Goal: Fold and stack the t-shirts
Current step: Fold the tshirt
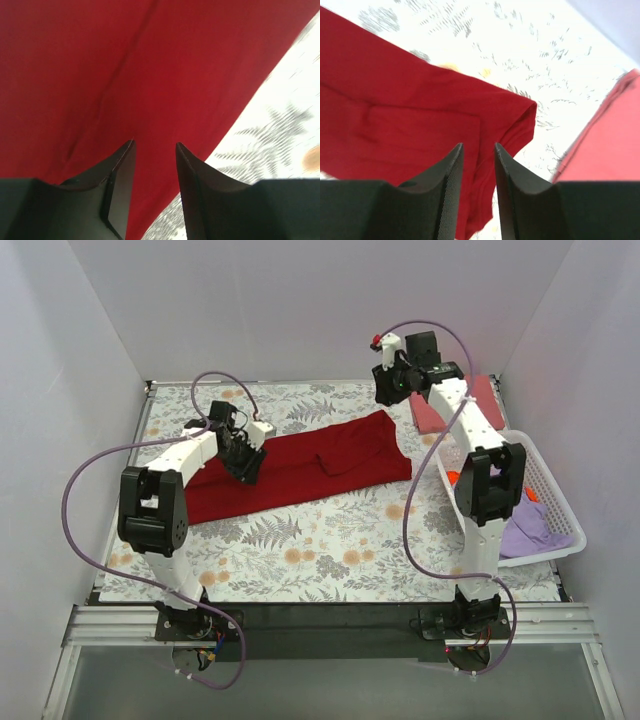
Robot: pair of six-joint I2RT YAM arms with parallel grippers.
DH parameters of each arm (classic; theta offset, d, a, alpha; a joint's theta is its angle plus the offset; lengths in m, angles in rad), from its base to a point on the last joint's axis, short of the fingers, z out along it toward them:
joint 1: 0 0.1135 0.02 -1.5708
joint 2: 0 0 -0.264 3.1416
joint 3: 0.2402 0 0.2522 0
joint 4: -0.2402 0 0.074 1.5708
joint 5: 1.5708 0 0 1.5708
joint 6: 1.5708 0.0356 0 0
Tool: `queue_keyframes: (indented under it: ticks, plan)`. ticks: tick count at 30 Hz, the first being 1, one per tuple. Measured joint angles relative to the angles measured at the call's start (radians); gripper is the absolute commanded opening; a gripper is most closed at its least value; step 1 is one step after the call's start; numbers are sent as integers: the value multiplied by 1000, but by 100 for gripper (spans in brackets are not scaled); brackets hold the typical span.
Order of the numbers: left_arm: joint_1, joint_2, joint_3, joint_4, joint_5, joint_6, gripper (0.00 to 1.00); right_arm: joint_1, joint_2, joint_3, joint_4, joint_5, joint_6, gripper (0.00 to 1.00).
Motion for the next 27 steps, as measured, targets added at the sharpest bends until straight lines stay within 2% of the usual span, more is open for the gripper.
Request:
queue_keyframes:
  ticks: [4,9,14,16,22,27]
  plan:
    - [-15,30,-76,-43,-134,119,34,-1,-154,-58,2,-45,19,39]
    - [-43,34,-154,-31,-253,198,34,0,-226,-132,-37,-84,26,36]
    - [-159,-17,-232,0,-353,232,32,0,-227,-211,-145,-95,23,25]
    - [-237,-42,-264,-9,-367,224,32,-3,-227,-227,-195,-98,20,25]
    - [-480,-56,-269,-88,-301,113,32,-64,-240,-283,-294,-122,-2,18]
    - [-634,-25,-152,-166,-66,-10,33,-132,-257,-322,-321,-117,-11,4]
